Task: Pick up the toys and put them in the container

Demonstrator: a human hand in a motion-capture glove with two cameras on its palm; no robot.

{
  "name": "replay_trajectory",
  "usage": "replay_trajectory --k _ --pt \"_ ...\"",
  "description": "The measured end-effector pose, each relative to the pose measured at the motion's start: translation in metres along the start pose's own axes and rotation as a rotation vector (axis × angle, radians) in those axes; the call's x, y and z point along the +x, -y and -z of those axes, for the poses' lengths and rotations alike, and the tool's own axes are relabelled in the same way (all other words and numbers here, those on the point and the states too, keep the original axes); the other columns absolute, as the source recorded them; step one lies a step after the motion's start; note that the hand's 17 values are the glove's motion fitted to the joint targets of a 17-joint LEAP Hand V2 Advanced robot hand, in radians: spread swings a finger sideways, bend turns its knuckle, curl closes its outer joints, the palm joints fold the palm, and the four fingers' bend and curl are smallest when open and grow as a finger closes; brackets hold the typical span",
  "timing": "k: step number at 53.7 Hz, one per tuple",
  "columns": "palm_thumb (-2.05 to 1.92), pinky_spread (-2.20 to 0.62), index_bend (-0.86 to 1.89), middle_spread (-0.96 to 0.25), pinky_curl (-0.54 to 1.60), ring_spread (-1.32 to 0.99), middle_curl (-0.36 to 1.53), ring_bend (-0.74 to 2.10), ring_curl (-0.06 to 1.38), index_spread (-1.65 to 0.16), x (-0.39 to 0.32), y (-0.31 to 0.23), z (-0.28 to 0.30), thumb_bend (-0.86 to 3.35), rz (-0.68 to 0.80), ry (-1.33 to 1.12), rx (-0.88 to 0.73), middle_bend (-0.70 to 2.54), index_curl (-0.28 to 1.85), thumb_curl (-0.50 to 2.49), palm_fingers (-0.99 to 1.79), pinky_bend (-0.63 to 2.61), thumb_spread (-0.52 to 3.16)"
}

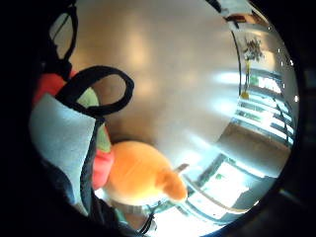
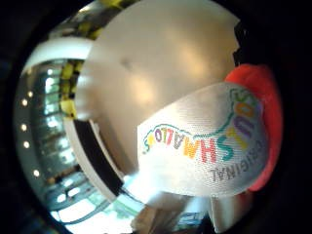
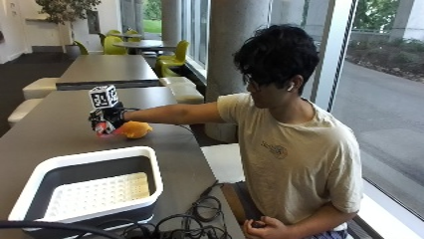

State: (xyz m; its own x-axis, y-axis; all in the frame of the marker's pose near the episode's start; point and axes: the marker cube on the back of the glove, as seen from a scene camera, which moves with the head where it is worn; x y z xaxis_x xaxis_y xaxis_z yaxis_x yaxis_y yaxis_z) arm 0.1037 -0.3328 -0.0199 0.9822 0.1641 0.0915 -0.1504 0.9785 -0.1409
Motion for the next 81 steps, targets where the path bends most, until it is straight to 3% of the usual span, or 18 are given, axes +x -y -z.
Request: replay_trajectory --k 4,14,21,29,33,45,61,74,81 --pt "0.81 -0.34 0.51 -0.27 0.35 -0.42 0.33 0.82 0.48 -0.37 -0.001 -0.016 0.022 0.27 -0.006 -0.04 0.055 0.5 0.31 0.69 0.83 0.94 1.15" --pt "0.82 -0.38 0.59 -0.35 0.4 -0.53 0.41 0.88 0.56 -0.39 -0.116 -0.084 0.106 0.25 0.212 -0.143 0.195 0.6 0.4 0.81 0.74 0.99 0.99" --pt "0.81 -0.39 0.64 -0.39 0.43 -0.58 0.47 0.91 0.61 -0.41 -0.192 -0.118 0.14 0.25 0.254 0.028 0.231 0.65 0.46 0.89 0.68 1.03 0.9" --pt "0.8 -0.4 0.69 -0.42 0.46 -0.61 0.55 0.95 0.66 -0.42 -0.252 -0.137 0.173 0.25 0.306 -0.065 0.275 0.71 0.55 0.97 0.62 1.09 0.82" --pt "0.79 -0.4 0.71 -0.43 0.47 -0.62 0.58 0.96 0.68 -0.42 -0.283 -0.145 0.175 0.25 0.298 -0.045 0.26 0.73 0.59 1.0 0.58 1.11 0.79" --pt "0.76 -0.39 0.71 -0.43 0.5 -0.63 0.68 0.98 0.75 -0.42 -0.364 -0.142 0.146 0.23 0.46 -0.036 0.205 0.73 0.71 1.08 0.38 1.18 0.74" --pt "0.74 -0.35 0.55 -0.4 0.5 -0.58 0.76 0.96 0.78 -0.41 -0.407 -0.137 0.105 0.2 0.432 -0.07 0.104 0.68 0.8 1.11 0.22 1.29 0.76" --pt "0.53 -0.13 0.35 -0.26 0.48 -0.37 0.68 0.67 0.71 -0.39 -0.407 -0.136 0.091 0.13 0.44 0.02 0.059 0.43 0.73 0.97 -0.15 1.36 1.12" --pt "0.48 -0.06 0.15 -0.17 0.45 -0.26 0.61 0.56 0.66 -0.36 -0.403 -0.139 0.085 0.1 0.418 0.0 0.051 0.26 0.65 0.86 -0.17 1.37 1.22"
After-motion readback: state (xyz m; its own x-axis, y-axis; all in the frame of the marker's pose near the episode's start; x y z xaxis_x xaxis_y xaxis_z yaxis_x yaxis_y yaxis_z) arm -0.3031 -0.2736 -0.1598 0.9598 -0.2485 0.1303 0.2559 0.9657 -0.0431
